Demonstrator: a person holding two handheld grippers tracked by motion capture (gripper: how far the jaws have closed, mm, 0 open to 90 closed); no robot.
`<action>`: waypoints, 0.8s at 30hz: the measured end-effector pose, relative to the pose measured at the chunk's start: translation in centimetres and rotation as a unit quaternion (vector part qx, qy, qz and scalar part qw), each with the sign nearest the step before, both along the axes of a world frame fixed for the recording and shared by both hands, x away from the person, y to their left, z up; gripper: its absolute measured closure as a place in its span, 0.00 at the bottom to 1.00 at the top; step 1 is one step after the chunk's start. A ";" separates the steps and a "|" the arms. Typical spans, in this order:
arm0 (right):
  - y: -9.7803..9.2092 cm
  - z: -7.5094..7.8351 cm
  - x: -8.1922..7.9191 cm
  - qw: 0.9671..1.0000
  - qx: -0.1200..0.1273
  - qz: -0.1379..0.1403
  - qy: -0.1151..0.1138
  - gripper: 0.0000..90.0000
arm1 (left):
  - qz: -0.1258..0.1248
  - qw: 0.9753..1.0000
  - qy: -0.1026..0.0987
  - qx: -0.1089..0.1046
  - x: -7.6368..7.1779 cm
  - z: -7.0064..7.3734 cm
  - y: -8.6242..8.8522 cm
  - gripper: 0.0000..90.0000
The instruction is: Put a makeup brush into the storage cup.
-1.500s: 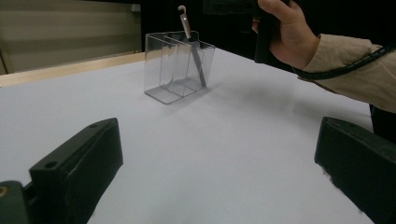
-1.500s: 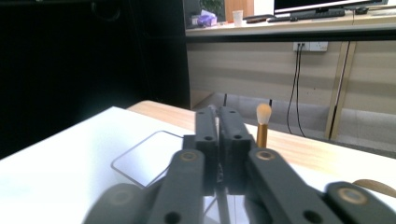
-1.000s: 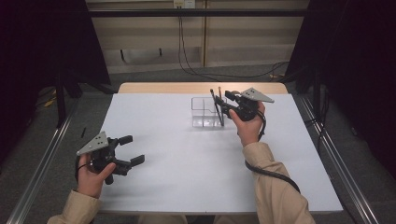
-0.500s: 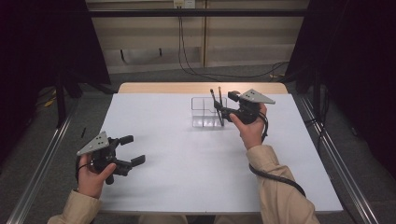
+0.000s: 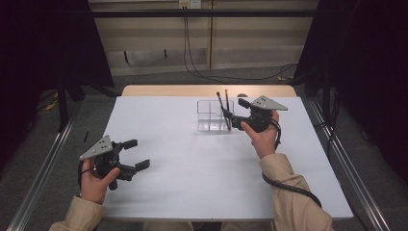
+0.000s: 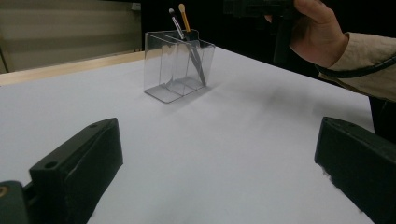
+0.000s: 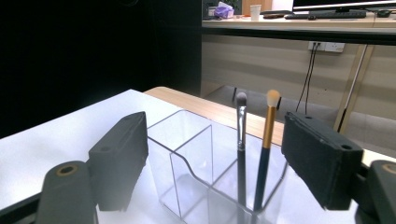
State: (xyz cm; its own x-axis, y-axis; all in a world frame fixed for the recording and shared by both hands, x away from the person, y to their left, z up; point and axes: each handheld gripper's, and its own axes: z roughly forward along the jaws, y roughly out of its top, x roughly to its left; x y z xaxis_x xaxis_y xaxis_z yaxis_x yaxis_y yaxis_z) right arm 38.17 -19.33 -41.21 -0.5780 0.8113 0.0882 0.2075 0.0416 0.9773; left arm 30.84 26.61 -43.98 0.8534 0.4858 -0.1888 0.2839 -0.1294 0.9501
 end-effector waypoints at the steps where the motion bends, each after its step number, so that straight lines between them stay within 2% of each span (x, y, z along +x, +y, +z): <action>1: -0.1 0.0 -0.1 1.000 -0.001 0.000 0.001 0.25 | 0.001 1.000 0.000 0.000 0.0 0.0 0.0 0.01; 24: -2.6 -0.5 -2.4 1.000 -0.010 -0.005 0.006 0.22 | -0.001 1.000 -0.002 0.003 0.0 0.1 -0.2 0.01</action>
State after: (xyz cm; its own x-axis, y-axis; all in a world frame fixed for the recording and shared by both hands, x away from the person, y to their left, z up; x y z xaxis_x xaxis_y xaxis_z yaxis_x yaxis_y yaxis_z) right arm 35.76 -21.94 -41.68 -0.5692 0.8185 0.0785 0.2206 0.0600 0.9735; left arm 30.88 26.39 -43.90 0.8554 0.4848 -0.1822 0.2797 -0.1365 0.9503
